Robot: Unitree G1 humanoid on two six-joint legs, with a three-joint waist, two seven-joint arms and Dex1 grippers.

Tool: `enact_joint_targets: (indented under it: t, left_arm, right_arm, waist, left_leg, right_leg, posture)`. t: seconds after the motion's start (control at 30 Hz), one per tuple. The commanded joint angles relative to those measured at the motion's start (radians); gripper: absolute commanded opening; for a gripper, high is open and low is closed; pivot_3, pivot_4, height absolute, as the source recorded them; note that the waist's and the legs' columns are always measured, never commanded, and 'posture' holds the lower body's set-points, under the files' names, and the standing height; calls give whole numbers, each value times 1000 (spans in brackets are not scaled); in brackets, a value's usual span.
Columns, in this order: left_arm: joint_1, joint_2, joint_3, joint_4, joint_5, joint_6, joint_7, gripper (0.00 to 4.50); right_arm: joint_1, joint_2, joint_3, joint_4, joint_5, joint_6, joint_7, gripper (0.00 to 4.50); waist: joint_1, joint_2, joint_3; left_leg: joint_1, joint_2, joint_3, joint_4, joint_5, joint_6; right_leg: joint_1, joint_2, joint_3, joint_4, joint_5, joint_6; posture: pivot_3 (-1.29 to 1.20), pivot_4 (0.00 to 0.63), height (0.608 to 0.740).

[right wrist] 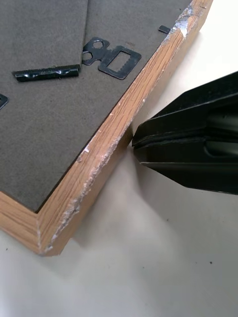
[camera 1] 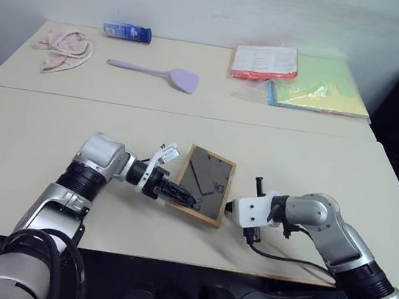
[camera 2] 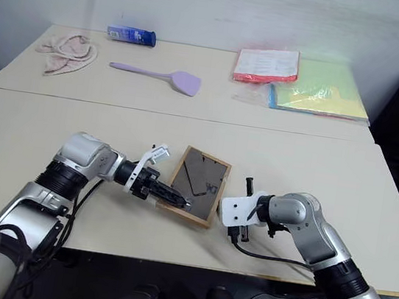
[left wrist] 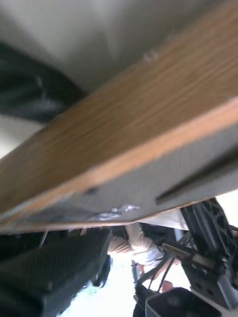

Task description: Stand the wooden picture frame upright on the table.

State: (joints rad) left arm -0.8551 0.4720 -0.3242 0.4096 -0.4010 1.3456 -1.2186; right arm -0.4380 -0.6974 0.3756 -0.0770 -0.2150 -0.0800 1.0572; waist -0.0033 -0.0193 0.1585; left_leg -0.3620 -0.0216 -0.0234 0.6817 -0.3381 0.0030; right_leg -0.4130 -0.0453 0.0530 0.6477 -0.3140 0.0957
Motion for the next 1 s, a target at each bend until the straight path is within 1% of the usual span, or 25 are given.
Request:
enact_joint_targets:
  t: [0.03,0.13,0.17,0.23,0.3,0.33,0.37,0.4,0.43,0.5,0.6,0.67,0.7,0.73,0.83,0.9,1.0]
  left_arm:
    - [-10,4,4,-10,-30,-5,-2,2091]
    - [-24,23,37,26,-44,-15,4,1327]
    - [-26,31,50,25,-55,-17,1,1163]
    - [-29,39,69,20,-72,-17,4,1154]
    - [-36,51,106,-7,-104,-15,-4,1154]
    - [-42,56,128,-22,-120,-17,-5,1154]
    - [-45,61,139,-40,-127,-23,-7,1154]
    - [-45,64,144,-57,-129,-34,-5,1154]
    - [-44,68,144,-75,-131,-42,-6,1154]
    - [-42,70,149,-100,-138,-46,-8,1154]
    - [-43,68,162,-130,-159,-56,-13,1154]
    - [-41,68,163,-156,-170,-69,-21,1154]
    - [-36,66,160,-170,-166,-90,-15,1154]
    - [-33,62,162,-178,-168,-100,-12,1154]
    - [-25,66,153,-210,-183,-110,-26,1154]
    - [-25,64,151,-213,-182,-121,-20,1154]
    - [-35,53,150,-194,-171,-129,5,1147]
  right_arm:
    - [25,-5,7,-18,-4,18,8,0]
    - [74,-38,-43,-78,25,46,4,0]
    - [103,-53,-82,-125,61,85,12,0]
    - [143,-75,-141,-199,128,161,27,0]
    - [184,-100,-265,-320,308,366,59,350]
    - [174,-109,-345,-383,451,524,68,558]
    - [150,-110,-407,-426,572,655,66,844]
    - [112,-103,-449,-449,662,762,50,1232]
    - [72,-91,-482,-460,736,856,23,1487]
    - [-2,-70,-506,-457,821,976,-30,2157]
    - [-138,-2,-509,-401,918,1113,-115,3163]
    - [-213,53,-496,-344,941,1164,-168,3820]
    - [-248,81,-483,-308,938,1175,-194,4230]
    - [-275,102,-473,-279,935,1181,-213,4487]
    - [-329,145,-433,-216,916,1167,-243,4500]
    - [-349,159,-414,-203,928,1165,-238,4500]
    - [-365,172,-396,-224,969,1185,-224,4500]
  waist:
    - [0,0,0]
    - [0,0,0]
    - [2,0,0]
    - [2,0,2]
    - [2,1,4]
    - [1,1,5]
    - [-1,2,7]
    - [-2,2,7]
    - [-3,2,7]
    - [0,2,7]
    - [0,2,7]
    - [0,2,7]
    - [0,2,7]
    - [0,2,7]
    - [-1,2,7]
    - [-1,2,7]
    - [1,2,7]
  left_leg:
    - [0,0,0,0,0,0]
    - [-1,1,0,-1,0,-1]
    - [-1,0,0,-1,0,-1]
    - [-1,0,-1,0,0,-1]
    - [-6,0,-2,1,0,-1]
    - [-8,0,-2,1,0,-1]
    - [-8,0,-2,1,0,-1]
    - [-9,1,-2,1,1,-1]
    - [-10,1,-2,1,1,-2]
    - [-11,1,-2,0,1,-3]
    - [-13,1,-3,-1,2,-3]
    - [-15,1,-3,0,2,-4]
    - [-15,1,-3,0,2,-4]
    - [-16,1,-3,0,2,-4]
    - [-17,0,-3,0,3,-4]
    - [-19,0,-3,0,3,-4]
    - [-30,-1,-2,3,4,-4]
  right_leg:
    - [0,0,0,0,0,0]
    - [-1,0,0,0,0,0]
    - [-1,0,0,0,0,0]
    - [-1,0,0,-1,0,0]
    - [-4,0,-1,-1,0,0]
    - [-5,0,-2,-1,0,0]
    - [-6,0,-2,0,0,0]
    - [-7,0,-1,0,0,0]
    - [-8,0,-1,1,0,0]
    - [-11,0,-1,3,0,0]
    - [-13,0,-1,4,0,-1]
    - [-16,-1,-1,5,0,-1]
    - [-16,-1,-1,5,0,-1]
    - [-17,-1,-1,5,0,-1]
    - [-18,-1,-1,5,0,-1]
    - [-20,-1,-1,6,0,-1]
    - [-31,-1,-1,11,0,0]
  posture:
    - [0,150,740]
    - [0,150,740]
    - [0,150,740]
    - [0,150,740]
    - [0,150,740]
    - [0,150,740]
    - [0,150,740]
    - [0,150,740]
    - [0,150,740]
    - [0,150,740]
    - [0,150,740]
    - [0,150,740]
    - [0,150,740]
    - [0,150,740]
    - [0,150,740]
    - [0,150,740]
    - [0,150,740]
